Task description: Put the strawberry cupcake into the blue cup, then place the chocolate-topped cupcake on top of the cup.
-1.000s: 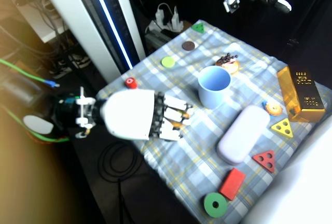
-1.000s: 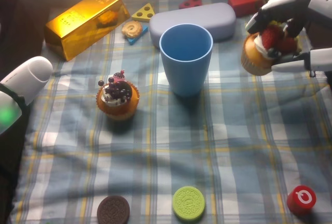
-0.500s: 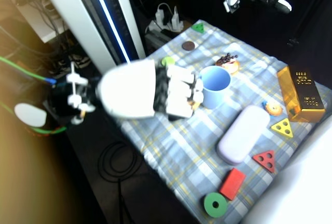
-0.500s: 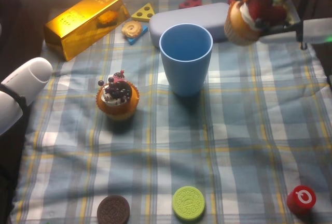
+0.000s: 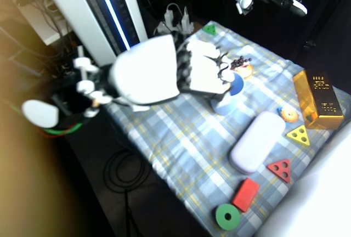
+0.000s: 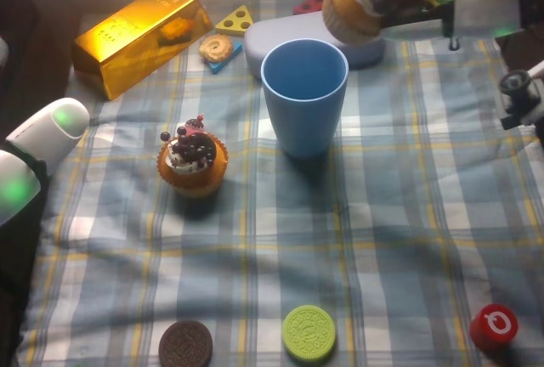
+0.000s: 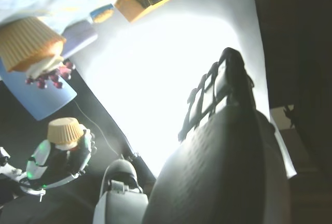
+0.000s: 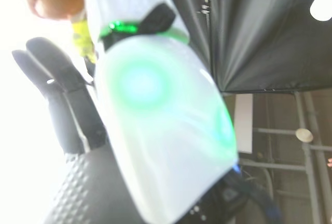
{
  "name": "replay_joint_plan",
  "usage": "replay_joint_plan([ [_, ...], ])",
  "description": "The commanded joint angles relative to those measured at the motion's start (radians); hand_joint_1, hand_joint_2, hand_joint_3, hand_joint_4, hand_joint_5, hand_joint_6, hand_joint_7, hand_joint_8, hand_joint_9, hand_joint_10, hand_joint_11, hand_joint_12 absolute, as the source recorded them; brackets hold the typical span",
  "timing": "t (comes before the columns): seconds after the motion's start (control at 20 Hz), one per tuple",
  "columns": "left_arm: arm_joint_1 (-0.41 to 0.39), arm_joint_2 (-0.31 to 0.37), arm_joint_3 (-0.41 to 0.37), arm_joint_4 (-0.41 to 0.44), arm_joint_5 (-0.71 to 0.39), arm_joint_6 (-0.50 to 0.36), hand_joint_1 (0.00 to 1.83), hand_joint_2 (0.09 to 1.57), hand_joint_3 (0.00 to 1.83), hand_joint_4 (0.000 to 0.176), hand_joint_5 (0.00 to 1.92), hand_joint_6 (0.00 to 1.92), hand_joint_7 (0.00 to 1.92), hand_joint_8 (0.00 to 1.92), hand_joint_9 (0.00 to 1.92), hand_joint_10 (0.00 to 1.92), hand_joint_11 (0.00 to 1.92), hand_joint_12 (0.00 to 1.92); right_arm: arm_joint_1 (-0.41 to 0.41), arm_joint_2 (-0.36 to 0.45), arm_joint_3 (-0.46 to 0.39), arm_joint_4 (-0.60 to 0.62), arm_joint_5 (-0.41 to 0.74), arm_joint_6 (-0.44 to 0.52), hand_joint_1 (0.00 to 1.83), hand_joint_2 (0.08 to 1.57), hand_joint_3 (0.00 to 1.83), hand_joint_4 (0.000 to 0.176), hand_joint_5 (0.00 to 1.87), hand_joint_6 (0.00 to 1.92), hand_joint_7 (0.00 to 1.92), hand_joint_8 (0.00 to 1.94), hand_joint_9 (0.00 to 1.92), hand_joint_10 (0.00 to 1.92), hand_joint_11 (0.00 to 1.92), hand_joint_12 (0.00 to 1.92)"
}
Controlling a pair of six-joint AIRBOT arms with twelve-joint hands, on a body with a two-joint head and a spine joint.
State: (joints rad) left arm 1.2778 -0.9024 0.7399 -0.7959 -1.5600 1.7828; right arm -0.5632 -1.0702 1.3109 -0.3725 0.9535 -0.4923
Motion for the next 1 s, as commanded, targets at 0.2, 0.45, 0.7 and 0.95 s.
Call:
replay_joint_plan([
  [0.2,-0.009,-0.004,0.012,0.042,-0.110,-0.004,0.00,0.96,0.00,0.000,0.00,0.00,0.00,0.00,0.00,0.00,0.00,0.00,0.038,-0.033,0.013,0.032,0.112,0.005,1.24,1.08,0.00,0.000,1.03,0.77,1.07,0.96,1.13,0.01,0.90,0.54],
  [0.45,-0.014,-0.009,0.018,0.044,-0.105,-0.004,0.00,0.97,0.01,0.000,0.00,0.00,0.00,0.00,0.00,0.00,0.00,0.00,0.053,-0.065,0.029,0.032,0.113,0.005,1.13,1.11,0.00,0.000,0.99,0.95,1.04,0.04,1.12,0.04,0.65,1.25],
  [0.7,-0.018,-0.012,0.020,0.046,-0.103,-0.004,0.00,0.95,0.00,0.000,0.01,0.00,0.00,0.00,0.00,0.00,0.00,0.00,0.053,-0.093,0.031,0.030,0.113,0.005,1.21,1.13,0.00,0.001,0.91,1.02,0.99,1.04,1.16,0.00,0.93,0.72],
  [0.95,-0.018,-0.012,0.020,0.046,-0.103,-0.004,0.00,0.95,0.00,0.002,0.02,0.00,0.00,0.00,0.00,0.00,0.00,0.00,0.051,-0.112,0.031,0.029,0.113,0.005,1.22,1.12,0.00,0.000,0.93,0.95,1.01,1.04,1.20,0.01,0.78,1.09],
])
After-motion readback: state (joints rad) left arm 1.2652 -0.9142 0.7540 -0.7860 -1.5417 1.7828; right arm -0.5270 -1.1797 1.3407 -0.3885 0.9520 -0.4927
